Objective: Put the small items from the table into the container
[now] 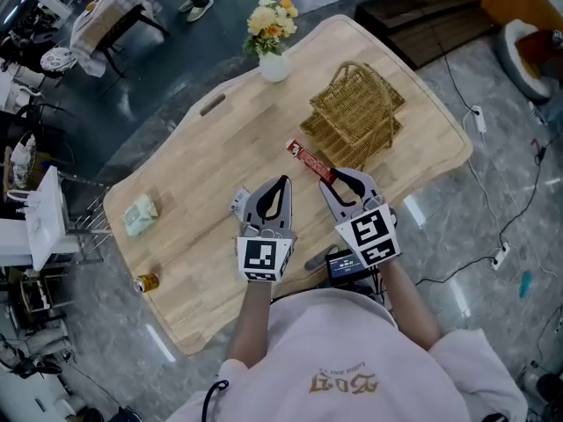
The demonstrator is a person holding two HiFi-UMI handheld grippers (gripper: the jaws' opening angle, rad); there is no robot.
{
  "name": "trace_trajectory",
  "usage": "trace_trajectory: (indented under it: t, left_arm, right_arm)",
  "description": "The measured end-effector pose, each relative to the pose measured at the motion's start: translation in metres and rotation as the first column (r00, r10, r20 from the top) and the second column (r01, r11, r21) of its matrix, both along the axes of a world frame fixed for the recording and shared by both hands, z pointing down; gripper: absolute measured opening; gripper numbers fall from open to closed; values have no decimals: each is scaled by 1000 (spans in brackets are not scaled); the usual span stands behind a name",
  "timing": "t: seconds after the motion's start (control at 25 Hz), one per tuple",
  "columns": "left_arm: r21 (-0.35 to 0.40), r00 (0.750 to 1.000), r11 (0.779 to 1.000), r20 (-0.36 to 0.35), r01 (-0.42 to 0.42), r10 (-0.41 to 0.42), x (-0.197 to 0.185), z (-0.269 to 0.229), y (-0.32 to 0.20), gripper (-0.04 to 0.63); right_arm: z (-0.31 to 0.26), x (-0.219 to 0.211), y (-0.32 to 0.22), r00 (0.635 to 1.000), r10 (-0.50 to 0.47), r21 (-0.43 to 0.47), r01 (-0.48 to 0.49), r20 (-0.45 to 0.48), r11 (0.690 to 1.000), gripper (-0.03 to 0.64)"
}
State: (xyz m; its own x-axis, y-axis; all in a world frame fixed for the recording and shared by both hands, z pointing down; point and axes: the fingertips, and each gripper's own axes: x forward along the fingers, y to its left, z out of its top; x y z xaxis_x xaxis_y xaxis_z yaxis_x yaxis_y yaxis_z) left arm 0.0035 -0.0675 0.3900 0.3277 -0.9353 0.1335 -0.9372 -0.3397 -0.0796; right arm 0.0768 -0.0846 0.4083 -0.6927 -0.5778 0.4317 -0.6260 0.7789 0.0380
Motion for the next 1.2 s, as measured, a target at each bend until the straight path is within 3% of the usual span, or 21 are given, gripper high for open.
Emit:
trace_trajectory:
  t: [0.56, 1.2]
  left_arm:
    - [36, 992, 991, -5, -126, 126, 47, -14, -67, 5]
    - [0, 987, 988, -44, -152, 152, 60, 4, -116, 5]
  right_arm:
    - [-10, 43, -63, 991, 135, -5, -135, -12, 991, 123]
    - [9, 56, -111, 981, 190, -48, -192, -45, 980, 123]
